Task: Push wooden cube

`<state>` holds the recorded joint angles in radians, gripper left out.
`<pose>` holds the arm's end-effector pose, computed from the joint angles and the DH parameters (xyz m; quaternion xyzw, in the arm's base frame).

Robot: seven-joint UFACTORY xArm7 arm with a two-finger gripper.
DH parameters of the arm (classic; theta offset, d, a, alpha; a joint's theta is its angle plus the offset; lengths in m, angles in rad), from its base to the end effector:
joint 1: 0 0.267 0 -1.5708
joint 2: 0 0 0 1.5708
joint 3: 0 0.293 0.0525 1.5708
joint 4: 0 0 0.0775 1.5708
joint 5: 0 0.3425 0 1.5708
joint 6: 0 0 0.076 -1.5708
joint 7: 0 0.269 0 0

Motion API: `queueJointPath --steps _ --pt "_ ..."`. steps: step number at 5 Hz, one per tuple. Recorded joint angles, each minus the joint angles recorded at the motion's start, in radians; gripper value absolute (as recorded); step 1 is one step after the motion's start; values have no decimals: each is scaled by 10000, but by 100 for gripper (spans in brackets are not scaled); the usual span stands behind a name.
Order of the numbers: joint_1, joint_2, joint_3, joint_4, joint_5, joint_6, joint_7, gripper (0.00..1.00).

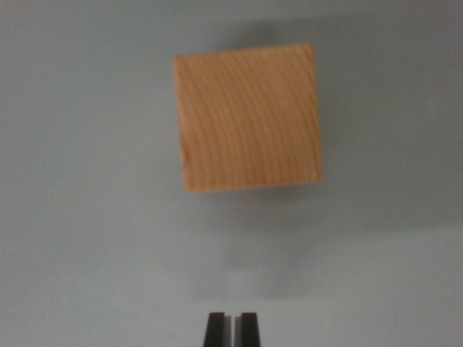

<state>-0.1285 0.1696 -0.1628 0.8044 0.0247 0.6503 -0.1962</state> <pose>0.4198 -0.1284 0.0480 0.9984 -0.0563 -0.0078 0.0045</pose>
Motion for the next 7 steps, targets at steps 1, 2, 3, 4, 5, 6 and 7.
queueJointPath --steps 1,2,3,4,5,6,7 --pt "0 0 0 0 0 0 0 0" --pt "-28 37 -32 -209 -6 -229 -51 0" --pt "-28 37 -32 -209 -6 -229 -51 0" --pt "-49 64 -56 -363 -10 -397 -88 0" --pt "-49 64 -56 -363 -10 -397 -88 0" --pt "-65 84 -73 -480 -13 -525 -116 0" --pt "-65 84 -73 -480 -13 -525 -116 0"
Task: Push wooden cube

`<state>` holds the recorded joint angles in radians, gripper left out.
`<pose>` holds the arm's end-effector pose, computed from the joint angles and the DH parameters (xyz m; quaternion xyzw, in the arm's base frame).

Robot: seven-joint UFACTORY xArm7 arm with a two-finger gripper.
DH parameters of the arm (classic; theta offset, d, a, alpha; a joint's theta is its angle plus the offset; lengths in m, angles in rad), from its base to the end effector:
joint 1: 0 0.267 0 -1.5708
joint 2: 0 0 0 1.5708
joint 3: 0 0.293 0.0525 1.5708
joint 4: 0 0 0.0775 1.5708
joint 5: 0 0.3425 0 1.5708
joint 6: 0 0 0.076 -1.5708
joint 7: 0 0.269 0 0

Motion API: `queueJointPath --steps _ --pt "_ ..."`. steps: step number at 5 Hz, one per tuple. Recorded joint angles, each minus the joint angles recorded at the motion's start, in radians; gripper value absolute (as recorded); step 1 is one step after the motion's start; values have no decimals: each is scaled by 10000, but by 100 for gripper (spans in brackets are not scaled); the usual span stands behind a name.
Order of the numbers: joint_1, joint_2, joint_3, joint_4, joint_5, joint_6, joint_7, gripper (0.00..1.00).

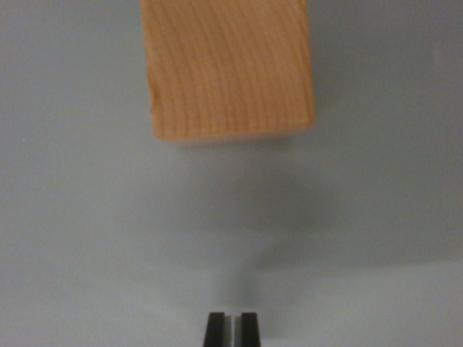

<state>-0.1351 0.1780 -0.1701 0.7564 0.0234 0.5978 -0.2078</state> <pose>0.4062 -0.1320 0.0324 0.9983 -0.0572 -0.0102 0.0061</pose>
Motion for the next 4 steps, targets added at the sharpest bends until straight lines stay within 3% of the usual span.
queueJointPath --steps 4 --pt "-10 13 -11 -74 -2 -81 -18 0"
